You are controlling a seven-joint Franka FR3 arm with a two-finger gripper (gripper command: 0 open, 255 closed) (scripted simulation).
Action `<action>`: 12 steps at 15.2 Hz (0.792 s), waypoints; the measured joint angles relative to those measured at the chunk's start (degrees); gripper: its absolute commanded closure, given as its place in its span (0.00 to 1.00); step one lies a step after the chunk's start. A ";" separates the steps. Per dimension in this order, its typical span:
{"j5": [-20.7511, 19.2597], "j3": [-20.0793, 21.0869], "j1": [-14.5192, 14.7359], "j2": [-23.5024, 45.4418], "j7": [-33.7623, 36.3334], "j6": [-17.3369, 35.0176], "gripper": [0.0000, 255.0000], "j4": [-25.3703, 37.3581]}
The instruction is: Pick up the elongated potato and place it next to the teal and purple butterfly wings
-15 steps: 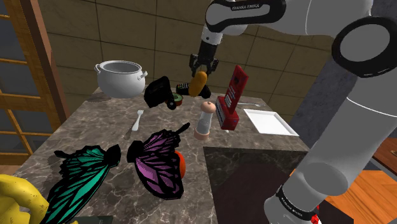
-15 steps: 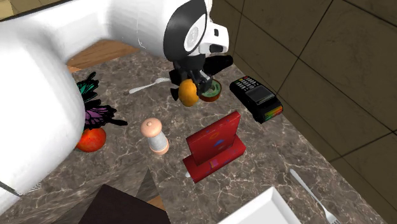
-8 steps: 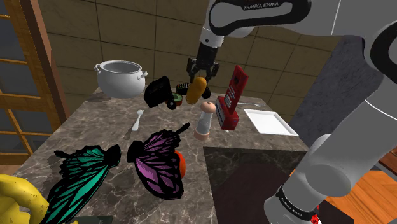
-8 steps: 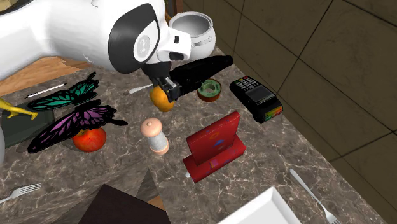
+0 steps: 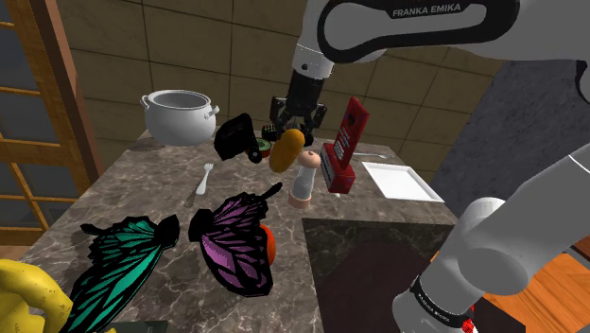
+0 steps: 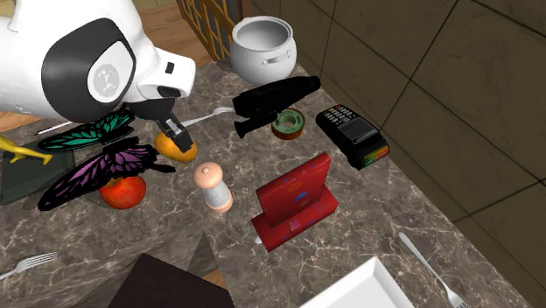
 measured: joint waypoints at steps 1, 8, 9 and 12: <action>0.25 0.68 0.46 -0.74 1.01 0.01 1.00 -0.68; 2.74 6.84 4.48 -6.28 9.89 -0.57 1.00 -5.04; 3.08 7.66 4.96 -6.63 10.97 -0.21 1.00 -5.64; 4.24 10.73 6.68 -7.67 15.18 -0.68 1.00 -5.86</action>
